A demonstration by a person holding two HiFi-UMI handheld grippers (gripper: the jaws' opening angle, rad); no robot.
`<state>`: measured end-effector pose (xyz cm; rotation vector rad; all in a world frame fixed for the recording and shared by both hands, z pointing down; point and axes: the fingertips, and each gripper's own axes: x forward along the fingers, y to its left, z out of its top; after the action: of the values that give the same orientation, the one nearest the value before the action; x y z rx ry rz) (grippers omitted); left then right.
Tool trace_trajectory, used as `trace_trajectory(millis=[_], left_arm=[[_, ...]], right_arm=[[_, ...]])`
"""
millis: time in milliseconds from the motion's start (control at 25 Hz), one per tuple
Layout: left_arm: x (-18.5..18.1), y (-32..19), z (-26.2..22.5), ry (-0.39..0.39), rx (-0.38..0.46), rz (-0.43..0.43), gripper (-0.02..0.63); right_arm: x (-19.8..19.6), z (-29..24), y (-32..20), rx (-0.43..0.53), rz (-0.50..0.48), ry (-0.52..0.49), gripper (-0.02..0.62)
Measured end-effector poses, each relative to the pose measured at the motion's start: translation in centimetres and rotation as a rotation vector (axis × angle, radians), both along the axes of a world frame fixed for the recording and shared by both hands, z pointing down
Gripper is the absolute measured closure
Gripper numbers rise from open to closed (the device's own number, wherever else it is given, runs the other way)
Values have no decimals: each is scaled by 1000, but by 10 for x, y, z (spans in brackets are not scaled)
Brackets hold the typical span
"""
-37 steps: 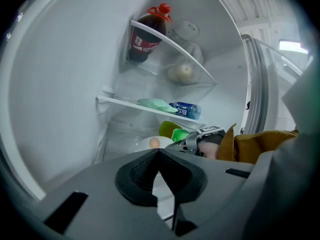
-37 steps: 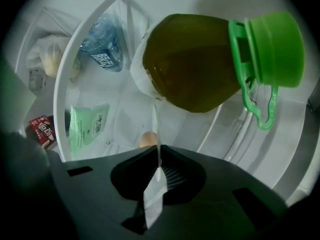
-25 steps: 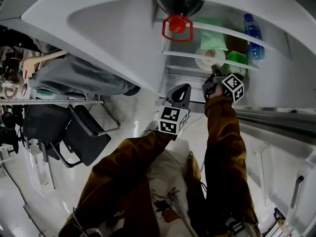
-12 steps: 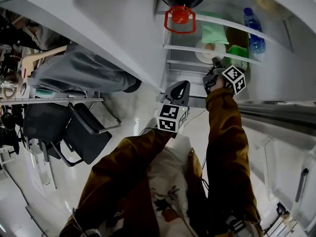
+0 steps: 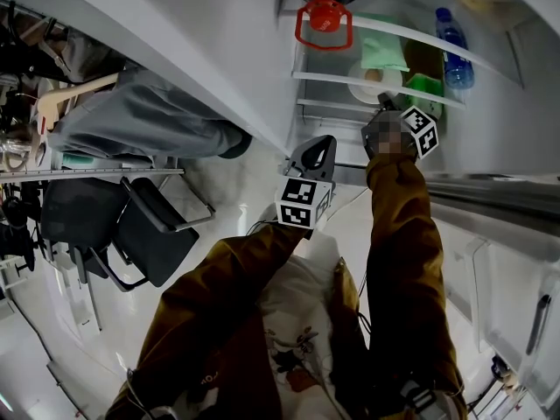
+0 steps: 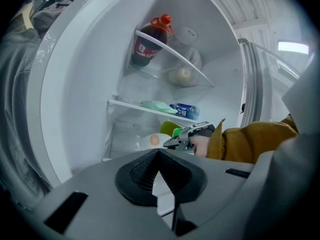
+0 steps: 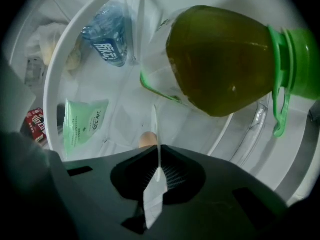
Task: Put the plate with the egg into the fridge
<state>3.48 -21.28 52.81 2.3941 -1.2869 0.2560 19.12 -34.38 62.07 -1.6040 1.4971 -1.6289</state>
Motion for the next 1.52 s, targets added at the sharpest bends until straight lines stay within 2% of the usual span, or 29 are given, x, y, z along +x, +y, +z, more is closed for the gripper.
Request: trace_trajectory(millis=[280, 520, 680, 800, 920, 1040, 1200, 1400, 1520], left_arm=[[2, 8, 3, -6, -9, 4, 600], [1, 7, 2, -11, -6, -1, 600], [1, 7, 2, -11, -4, -1, 600], [1, 7, 2, -13, -6, -1, 600], [0, 7, 1, -13, -9, -5, 600], [0, 6, 0, -10, -6, -7, 600], [1, 6, 0, -8, -8, -7, 600], [1, 6, 0, -8, -6, -8, 600], [1, 8, 2, -11, -12, -9, 600]], right_arm=[[5, 3, -2, -12, -15, 15, 572], [7, 5, -4, -52, -47, 87, 566], [4, 3, -5, -64, -115, 214, 521], [-1, -1, -6, -45, -179, 292, 436], [-12, 0, -3, -31, -287, 402, 357], [-24, 0, -1, 1, -412, 564, 306], [-29, 0, 4, 29, -495, 747, 303], [-30, 5, 8, 27, -510, 817, 303], [-34, 12, 12, 50, -565, 892, 303]])
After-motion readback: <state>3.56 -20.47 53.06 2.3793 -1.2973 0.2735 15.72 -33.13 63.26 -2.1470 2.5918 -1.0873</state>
